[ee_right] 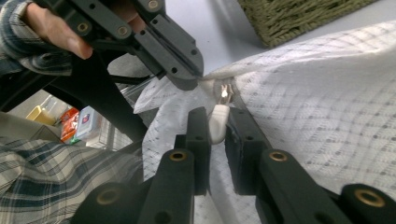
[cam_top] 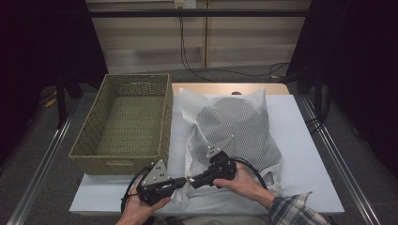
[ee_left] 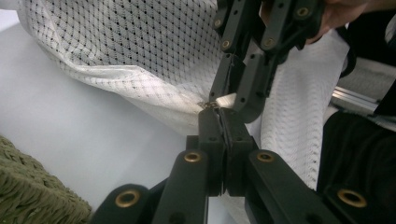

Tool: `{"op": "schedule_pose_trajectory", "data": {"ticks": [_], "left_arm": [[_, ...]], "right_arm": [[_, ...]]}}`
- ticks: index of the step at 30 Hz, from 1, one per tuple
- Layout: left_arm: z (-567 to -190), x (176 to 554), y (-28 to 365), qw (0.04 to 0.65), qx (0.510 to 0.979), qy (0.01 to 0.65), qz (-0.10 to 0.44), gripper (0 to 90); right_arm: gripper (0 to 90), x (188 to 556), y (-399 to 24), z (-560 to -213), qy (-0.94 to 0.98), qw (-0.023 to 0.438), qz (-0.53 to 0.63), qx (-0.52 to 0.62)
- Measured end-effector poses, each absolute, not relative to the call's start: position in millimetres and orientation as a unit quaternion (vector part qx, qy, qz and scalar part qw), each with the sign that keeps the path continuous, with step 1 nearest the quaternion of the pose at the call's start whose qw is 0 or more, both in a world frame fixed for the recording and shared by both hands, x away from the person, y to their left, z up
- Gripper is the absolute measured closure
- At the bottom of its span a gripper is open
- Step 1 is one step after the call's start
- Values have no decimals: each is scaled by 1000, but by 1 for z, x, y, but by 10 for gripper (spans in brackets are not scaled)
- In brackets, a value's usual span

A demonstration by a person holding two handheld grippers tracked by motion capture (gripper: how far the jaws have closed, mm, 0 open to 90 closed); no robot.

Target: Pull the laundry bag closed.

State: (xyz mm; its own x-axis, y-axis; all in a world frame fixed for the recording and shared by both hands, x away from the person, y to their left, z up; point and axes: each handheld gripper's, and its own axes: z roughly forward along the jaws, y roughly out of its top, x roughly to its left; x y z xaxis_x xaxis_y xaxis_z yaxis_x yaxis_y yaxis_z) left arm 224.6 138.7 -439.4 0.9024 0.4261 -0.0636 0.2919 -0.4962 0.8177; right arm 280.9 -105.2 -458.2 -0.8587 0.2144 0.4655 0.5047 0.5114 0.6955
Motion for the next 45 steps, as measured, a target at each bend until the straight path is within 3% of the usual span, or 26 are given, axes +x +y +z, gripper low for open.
{"op": "schedule_pose_trajectory", "data": {"ticks": [9,15,20,26,29,45], "left_arm": [[-441,225,140,452,864,209,72,853],[-443,228,138,435,869,224,70,663],[-447,234,137,424,871,240,62,590],[-442,240,137,445,865,231,31,685],[-438,239,138,452,865,216,32,863],[-439,236,135,445,873,197,35,889]], "right_arm": [[840,279,-105,-457,-861,138,-438,-218],[853,278,-104,-455,-867,123,-433,-214],[869,276,-103,-452,-868,119,-434,-208],[871,274,-103,-450,-874,111,-431,-195],[869,273,-102,-450,-877,105,-428,-192],[831,279,-101,-456,-876,133,-421,-193]]}}
